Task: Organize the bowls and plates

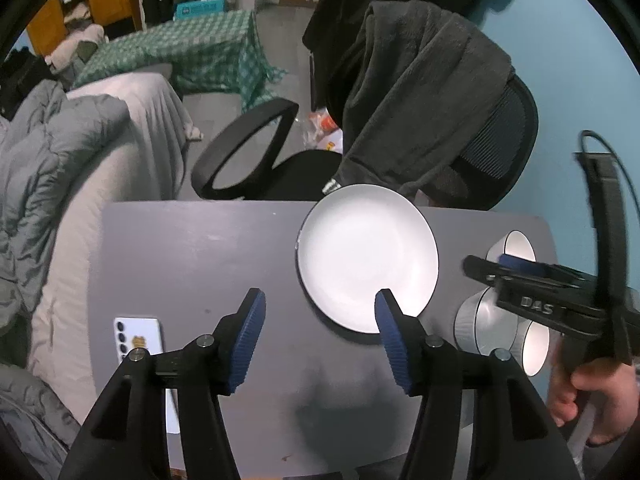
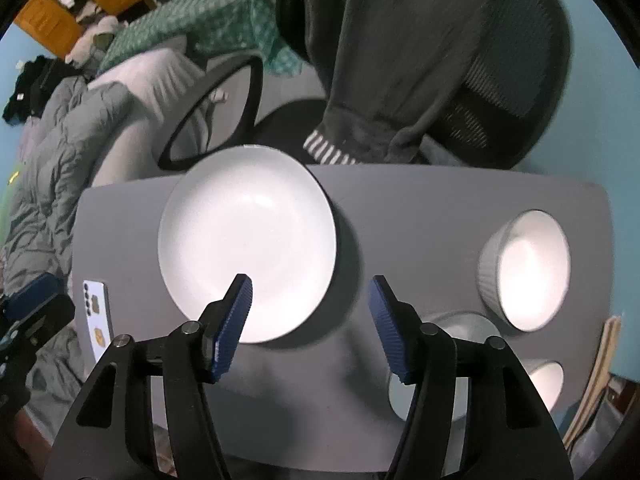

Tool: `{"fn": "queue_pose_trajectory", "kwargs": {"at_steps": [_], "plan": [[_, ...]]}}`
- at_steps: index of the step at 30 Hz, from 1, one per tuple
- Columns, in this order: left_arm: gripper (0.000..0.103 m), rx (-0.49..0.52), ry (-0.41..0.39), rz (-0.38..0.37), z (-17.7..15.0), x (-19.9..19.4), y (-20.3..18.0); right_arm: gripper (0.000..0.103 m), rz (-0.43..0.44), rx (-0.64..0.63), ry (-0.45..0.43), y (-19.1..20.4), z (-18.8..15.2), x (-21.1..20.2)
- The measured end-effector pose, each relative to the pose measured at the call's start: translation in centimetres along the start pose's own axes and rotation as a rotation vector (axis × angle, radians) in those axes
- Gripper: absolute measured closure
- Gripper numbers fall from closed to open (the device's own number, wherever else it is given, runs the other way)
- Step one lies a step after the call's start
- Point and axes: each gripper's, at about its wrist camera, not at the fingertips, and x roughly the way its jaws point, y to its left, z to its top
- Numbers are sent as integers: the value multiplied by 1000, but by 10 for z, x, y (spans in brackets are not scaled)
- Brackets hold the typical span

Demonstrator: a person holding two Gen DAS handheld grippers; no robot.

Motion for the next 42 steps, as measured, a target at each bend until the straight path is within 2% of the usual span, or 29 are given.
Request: {"fn": "queue_pose_trajectory", "kwargs": {"at_steps": [4,14,17,21,29,32,42], "plan": [[45,4,-18,5,-9,-16,2,36,-25,2,-83,4,-16,-32],[44,38,-77,5,-31,-52,-3,34,-82,21,-205,8,-50,-81],[38,49,-89,7,-35,-60,-5,33,-86,30,-223,8,-61,-91],[38,67,-108,12,-41,-69,-8,33,-96,46,-251,8,-76,-105],[38,85,-113,-33,-52,-86,-16,33,-134,62,-284,7,-100,-125],[29,107,-129,-42,-55,-92,-22,33,-136,84,-287,4,-107,-130],[29,189,-131,-69,-60,-97,-49,32,-130,165,-297,-13,-130,-142]]}}
